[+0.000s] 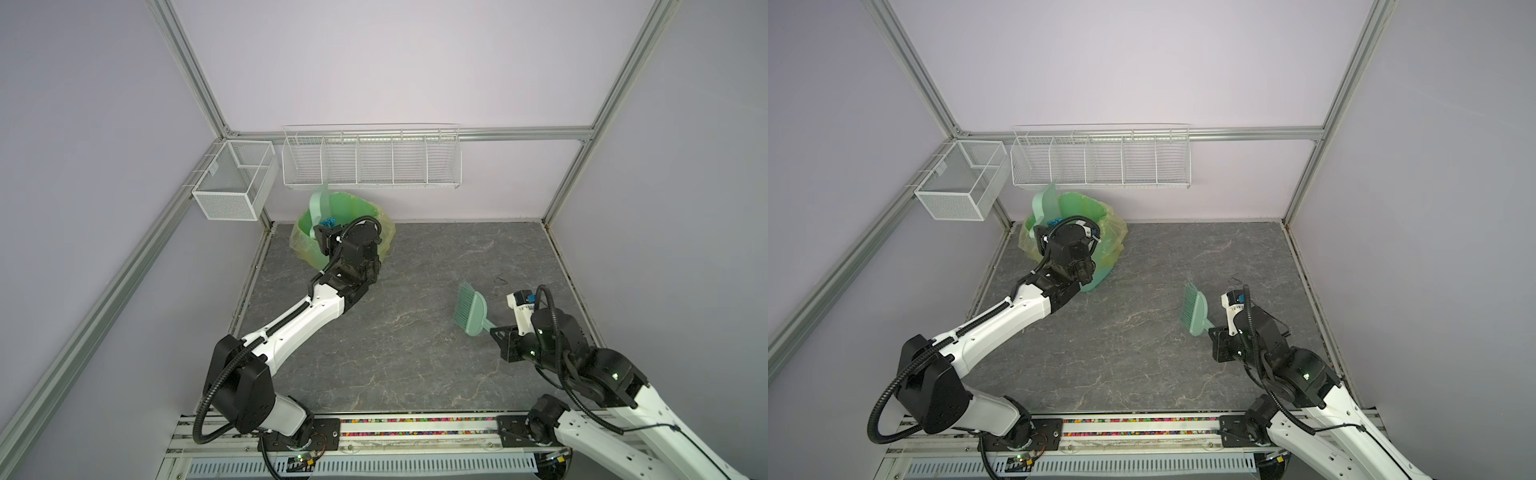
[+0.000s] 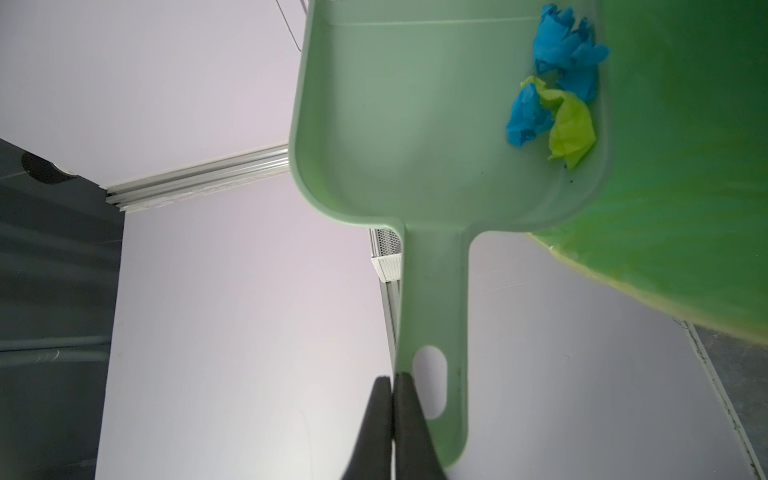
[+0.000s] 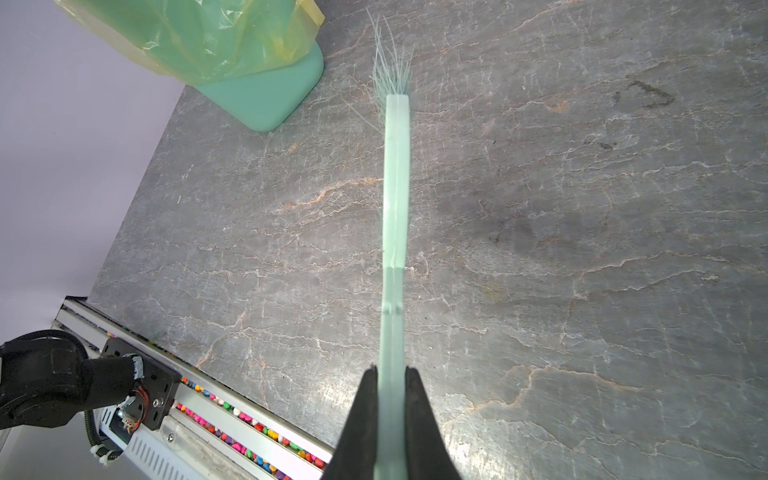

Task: Sweep away the paper scraps from the table
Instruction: 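Tip the dustpan over the green bin with the left gripper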

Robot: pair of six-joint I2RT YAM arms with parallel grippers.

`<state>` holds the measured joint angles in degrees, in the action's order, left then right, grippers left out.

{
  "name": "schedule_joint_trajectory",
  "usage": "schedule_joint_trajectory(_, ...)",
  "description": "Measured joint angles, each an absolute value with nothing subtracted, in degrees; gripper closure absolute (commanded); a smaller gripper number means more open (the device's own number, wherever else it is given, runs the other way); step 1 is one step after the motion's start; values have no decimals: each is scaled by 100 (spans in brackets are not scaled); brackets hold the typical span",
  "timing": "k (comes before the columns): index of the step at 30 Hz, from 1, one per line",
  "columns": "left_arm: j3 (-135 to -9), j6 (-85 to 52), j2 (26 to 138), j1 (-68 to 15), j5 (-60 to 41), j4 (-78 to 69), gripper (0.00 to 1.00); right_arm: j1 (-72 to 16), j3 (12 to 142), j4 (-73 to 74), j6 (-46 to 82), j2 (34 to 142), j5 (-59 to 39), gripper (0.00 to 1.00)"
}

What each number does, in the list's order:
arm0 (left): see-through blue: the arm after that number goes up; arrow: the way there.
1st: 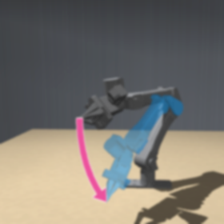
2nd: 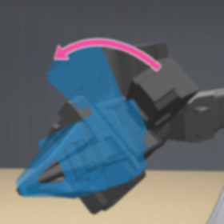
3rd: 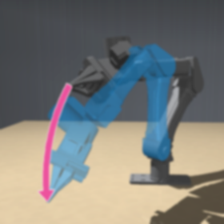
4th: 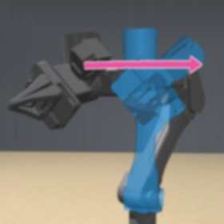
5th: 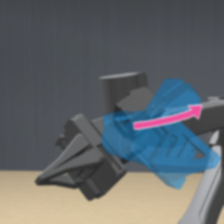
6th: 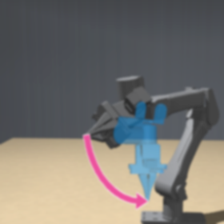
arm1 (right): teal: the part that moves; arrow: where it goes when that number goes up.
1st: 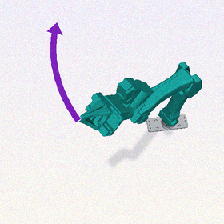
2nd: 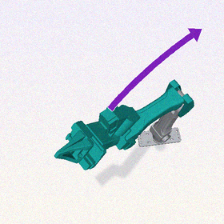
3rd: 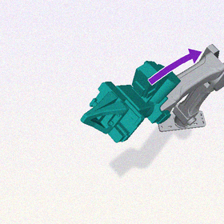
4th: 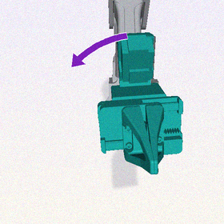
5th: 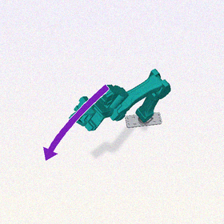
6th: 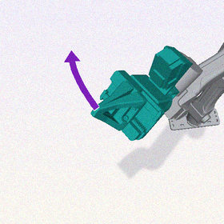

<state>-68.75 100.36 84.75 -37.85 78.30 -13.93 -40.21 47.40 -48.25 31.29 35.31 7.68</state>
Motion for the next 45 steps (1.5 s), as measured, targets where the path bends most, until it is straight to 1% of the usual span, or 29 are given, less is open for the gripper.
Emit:
schedule_joint_trajectory(4, -6928, 10219, 8477, -3844, 7835, -1516, 100, -4021, 4630, -4744, 3129, 3531, 725, 92)
schedule_joint_trajectory(10, -6960, 10315, 8602, -4204, 7769, -1737, 100, -4021, 4560, -4633, 3129, 3592, 598, 93)
schedule_joint_trajectory(18, -7286, 10182, 8709, -4036, 7754, -1649, 100, -4021, 4565, -4633, 3116, 3579, 635, 92)
schedule_joint_trajectory(21, -7371, 9850, 8635, -3957, 7773, -1463, 100, -4021, 4591, -4650, 3103, 3588, 644, 93)
schedule_joint_trajectory(23, -7684, 9262, 8619, -3920, 7782, -834, 100, -4021, 4626, -4665, 3103, 3603, 644, 93)
schedule_joint_trajectory(28, -9351, 6613, 8584, -3896, 7491, 1852, 100, -4021, 4689, -4676, 3105, 3667, 646, 93)
schedule_joint_trajectory(31, -10121, 5155, 8499, -3905, 7146, 3264, 100, -4021, 4731, -4678, 3105, 3785, 650, 93)
schedule_joint_trajectory(35, -10954, 3330, 8547, -3907, 6316, 4954, 100, -4021, 4893, -4720, 3105, 4060, 663, 93)
schedule_joint_trajectory(39, -11104, 1988, 8527, -3938, 5245, 5839, 100, -4007, 5356, -4788, 3089, 4480, 663, 93)
schedule_joint_trajectory(45, -10228, 696, 8162, -4195, 3701, 5859, 100, -3885, 5822, -4805, 3061, 4921, 663, 93)
